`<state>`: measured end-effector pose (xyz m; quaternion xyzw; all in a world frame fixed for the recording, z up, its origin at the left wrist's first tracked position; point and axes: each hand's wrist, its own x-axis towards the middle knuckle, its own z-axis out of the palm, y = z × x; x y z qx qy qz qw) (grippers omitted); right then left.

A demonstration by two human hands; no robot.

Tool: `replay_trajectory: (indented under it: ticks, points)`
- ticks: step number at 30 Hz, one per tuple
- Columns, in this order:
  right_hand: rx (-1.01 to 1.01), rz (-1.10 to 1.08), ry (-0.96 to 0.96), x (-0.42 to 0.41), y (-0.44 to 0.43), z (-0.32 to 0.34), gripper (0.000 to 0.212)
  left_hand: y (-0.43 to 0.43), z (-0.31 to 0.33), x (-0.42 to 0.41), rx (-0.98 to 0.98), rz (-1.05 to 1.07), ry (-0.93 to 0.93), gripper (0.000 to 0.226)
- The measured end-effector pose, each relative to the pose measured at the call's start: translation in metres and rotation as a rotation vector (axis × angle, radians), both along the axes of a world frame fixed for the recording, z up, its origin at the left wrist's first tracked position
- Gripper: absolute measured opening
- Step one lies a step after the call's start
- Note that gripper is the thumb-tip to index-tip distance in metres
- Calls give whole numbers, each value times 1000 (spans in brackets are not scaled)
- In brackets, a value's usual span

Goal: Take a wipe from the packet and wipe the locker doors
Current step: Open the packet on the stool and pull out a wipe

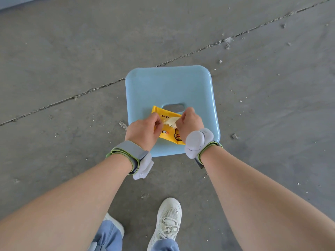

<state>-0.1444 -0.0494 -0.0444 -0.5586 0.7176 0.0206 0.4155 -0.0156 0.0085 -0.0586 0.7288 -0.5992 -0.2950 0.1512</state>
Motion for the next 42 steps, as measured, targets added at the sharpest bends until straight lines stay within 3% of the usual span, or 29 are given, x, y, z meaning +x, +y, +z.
replay_trajectory:
  ticks: [5, 8, 13, 18, 23, 27, 30, 37, 42]
  points:
    - [-212, -478, -191, -24, 3, -1, 7, 5, 0, 0, -17, -54, -27, 36]
    - [-343, -496, -81, -47, 7, 1, 9, 4, 2, -2, 21, -152, -61, 36]
    - [-499, -522, -94, -69, 11, 6, 9, 3, 1, 1, -121, -395, -96, 39]
    - [-547, -294, -101, -67, 11, 10, 34, 1, -12, 4, -126, -563, -295, 39]
    - [-530, 68, -157, -48, 22, 9, 41, 1, -13, 5, -152, -552, -227, 41]
    - [-226, 478, 22, -38, 21, 6, 50, -1, -8, 13, -138, -422, -160, 35]
    - [-46, 645, 163, -38, 16, 10, 52, 0, -4, 16, -64, -347, -195, 32]
    - [19, 605, 188, -33, 9, 11, 41, -7, 3, 14, 168, -404, -313, 38]
    - [-245, 276, 145, -44, 6, 42, 46, -18, 39, 32, 126, -260, -343, 45]
